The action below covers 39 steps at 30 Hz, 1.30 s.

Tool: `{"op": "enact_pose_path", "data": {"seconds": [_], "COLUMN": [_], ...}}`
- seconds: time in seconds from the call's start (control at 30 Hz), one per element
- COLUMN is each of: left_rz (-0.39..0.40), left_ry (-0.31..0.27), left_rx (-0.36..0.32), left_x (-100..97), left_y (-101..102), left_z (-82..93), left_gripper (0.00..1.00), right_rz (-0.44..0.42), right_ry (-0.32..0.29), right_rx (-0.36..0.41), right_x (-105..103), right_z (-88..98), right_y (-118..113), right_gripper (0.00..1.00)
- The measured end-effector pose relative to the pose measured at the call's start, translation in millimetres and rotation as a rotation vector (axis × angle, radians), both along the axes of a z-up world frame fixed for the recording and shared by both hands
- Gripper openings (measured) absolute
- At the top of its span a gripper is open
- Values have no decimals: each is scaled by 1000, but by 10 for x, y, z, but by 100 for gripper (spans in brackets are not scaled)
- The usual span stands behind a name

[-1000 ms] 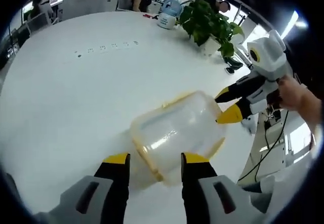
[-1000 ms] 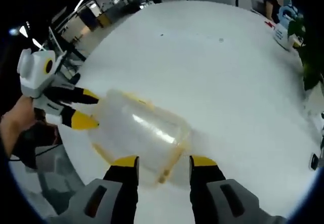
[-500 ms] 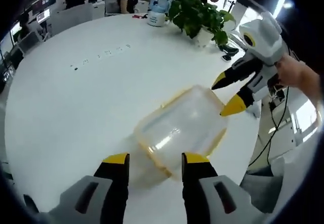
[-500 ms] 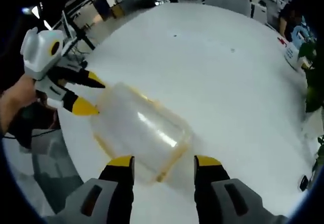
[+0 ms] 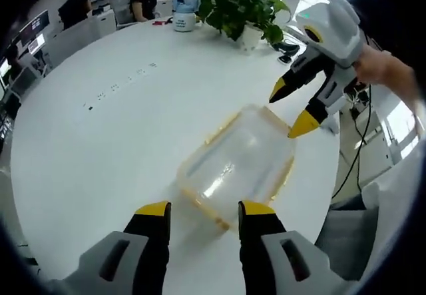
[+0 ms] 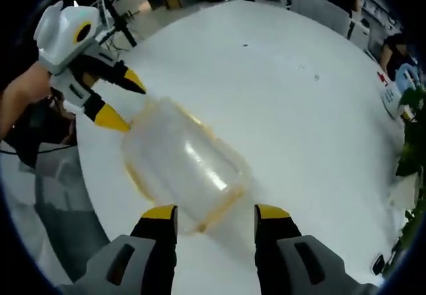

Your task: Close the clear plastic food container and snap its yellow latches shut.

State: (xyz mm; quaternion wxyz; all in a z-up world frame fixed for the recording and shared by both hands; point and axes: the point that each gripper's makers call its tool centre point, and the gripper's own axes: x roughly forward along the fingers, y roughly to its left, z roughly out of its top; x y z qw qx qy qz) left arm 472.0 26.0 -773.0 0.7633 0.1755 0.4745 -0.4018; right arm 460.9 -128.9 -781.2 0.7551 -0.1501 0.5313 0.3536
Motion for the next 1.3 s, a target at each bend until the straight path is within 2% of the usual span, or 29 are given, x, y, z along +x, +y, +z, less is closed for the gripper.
{"op": "enact_pose_path", "data": {"seconds": [0.23,0.43,0.93,1.3], "left_rz": [-116,-183,-281,-338], "left_ry": [-37,-61,-119,-138], "left_rx": [34,14,23,20], "left_x": [-17,-33,2,23], "left_y": [-25,-77,-167,-213], "left_z": [19,64,149,163], "left_gripper": [41,41,41,40], "right_rz": [75,111,206,262], "right_ry": [-26,-47,-77,-82], "right_rx": [-8,-29,-42,-34], "right_x": [8,32,42,53], "right_z": [39,40,69,104], "right_y": [42,12,85,144], "right_gripper": [45,45,41,39]}}
